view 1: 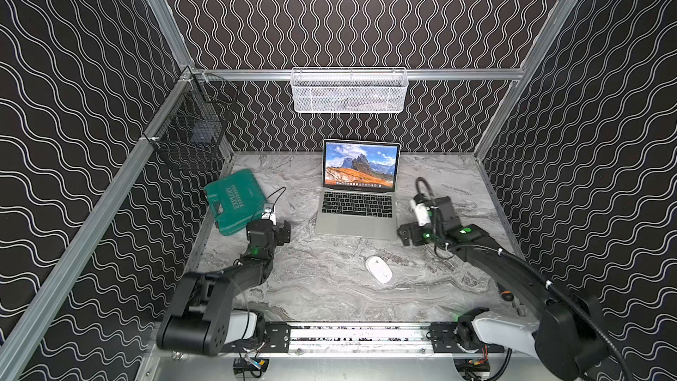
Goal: Insert the wireless mouse receiver into the laptop
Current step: Reset both arms
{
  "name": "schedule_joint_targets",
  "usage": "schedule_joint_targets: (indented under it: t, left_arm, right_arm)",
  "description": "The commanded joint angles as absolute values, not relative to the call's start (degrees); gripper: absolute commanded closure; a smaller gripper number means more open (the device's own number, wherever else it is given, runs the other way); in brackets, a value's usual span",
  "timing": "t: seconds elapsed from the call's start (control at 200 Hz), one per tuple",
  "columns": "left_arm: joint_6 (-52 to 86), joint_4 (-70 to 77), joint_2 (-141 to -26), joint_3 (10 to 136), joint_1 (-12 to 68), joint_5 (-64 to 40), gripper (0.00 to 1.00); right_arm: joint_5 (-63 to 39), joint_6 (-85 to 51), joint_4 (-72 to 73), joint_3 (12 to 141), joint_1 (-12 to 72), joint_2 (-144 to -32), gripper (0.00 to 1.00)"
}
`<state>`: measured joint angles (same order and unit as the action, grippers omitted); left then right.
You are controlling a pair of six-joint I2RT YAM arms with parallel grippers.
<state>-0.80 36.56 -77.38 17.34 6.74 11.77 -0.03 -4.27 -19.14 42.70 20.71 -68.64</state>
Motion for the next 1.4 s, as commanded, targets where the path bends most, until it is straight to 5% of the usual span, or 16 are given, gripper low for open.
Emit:
schedule_joint_targets:
  t: [0.0, 0.135, 0.24, 0.42, 0.691, 0.786, 0.856, 1.396]
  left_arm:
    - [-1.7, 49.6, -81.2, 18.1, 4.0, 1.1, 0.01]
    - [-4.1, 53.7, -84.9, 18.5, 1.9, -3.5, 0.01]
    - [-4.5, 75.1, -97.5, 15.0, 1.2, -6.3, 0.01]
    - [-5.5, 58.9, -94.2, 20.1, 1.1, -6.8, 0.01]
    - [-4.4, 60.2, -95.5, 20.9, 1.1, -4.7, 0.01]
    - [-4.4, 60.0, -95.5, 20.9, 1.1, -4.7, 0.01]
    - [-4.6, 59.2, -95.2, 21.1, 1.1, -4.6, 0.01]
    - [-4.4, 59.8, -95.2, 20.9, 1.1, -4.2, 0.01]
  right_arm:
    - [8.9, -4.3, -8.7, 41.1, 16.0, -67.8, 0.01]
    - [13.4, -0.8, 5.3, 34.0, 9.5, -68.0, 0.01]
    - [11.8, 3.0, 17.5, 26.5, 4.8, -66.4, 0.01]
    - [0.6, 3.9, 47.3, 12.1, -2.4, -62.5, 0.01]
    - [-9.2, 1.2, 88.6, 7.0, -4.6, -91.5, 0.0]
    - [-5.9, -0.6, 58.6, 17.4, -6.5, -85.8, 0.0]
    - [-2.7, -1.0, 71.4, 14.0, -5.3, -89.0, 0.0]
    - [2.9, -1.7, 67.1, 15.4, -4.4, -88.3, 0.0]
